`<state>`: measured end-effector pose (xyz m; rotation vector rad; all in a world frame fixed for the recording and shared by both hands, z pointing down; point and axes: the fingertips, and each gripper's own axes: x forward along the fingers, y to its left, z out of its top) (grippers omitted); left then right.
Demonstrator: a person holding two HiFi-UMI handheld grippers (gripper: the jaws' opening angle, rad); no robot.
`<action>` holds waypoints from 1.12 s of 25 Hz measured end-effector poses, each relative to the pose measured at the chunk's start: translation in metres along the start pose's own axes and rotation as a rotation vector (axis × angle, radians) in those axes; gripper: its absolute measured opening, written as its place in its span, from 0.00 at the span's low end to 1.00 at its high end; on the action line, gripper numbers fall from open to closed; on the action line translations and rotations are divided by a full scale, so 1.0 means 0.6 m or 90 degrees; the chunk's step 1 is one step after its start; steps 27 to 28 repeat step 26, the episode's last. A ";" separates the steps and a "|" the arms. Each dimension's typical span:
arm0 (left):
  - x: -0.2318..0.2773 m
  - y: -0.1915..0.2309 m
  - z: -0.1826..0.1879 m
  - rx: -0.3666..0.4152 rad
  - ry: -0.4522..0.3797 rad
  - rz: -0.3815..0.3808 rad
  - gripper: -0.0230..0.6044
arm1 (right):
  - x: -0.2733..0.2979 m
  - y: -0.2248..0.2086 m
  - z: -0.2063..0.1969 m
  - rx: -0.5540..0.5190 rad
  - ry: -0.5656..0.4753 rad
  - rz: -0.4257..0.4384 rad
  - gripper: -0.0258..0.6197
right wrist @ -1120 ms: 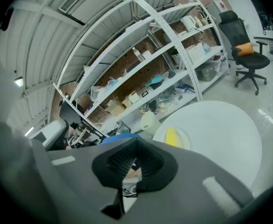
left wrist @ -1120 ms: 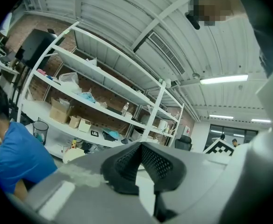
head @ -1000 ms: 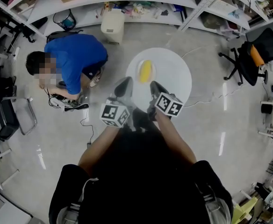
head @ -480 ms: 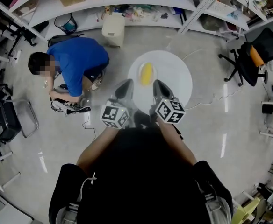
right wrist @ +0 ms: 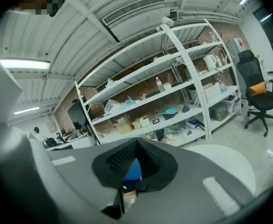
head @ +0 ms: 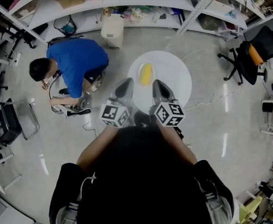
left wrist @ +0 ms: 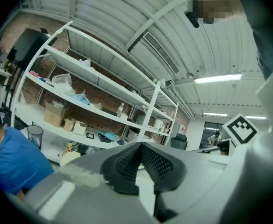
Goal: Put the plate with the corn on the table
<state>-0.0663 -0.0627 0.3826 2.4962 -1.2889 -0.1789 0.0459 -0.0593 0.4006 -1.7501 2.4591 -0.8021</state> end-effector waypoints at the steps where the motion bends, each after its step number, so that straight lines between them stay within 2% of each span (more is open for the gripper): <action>1: 0.000 -0.002 -0.001 0.001 0.000 -0.001 0.04 | -0.001 0.000 -0.001 -0.003 0.000 0.000 0.05; 28: -0.001 -0.038 -0.008 0.007 0.002 -0.022 0.04 | -0.034 0.003 0.000 -0.032 -0.022 0.009 0.05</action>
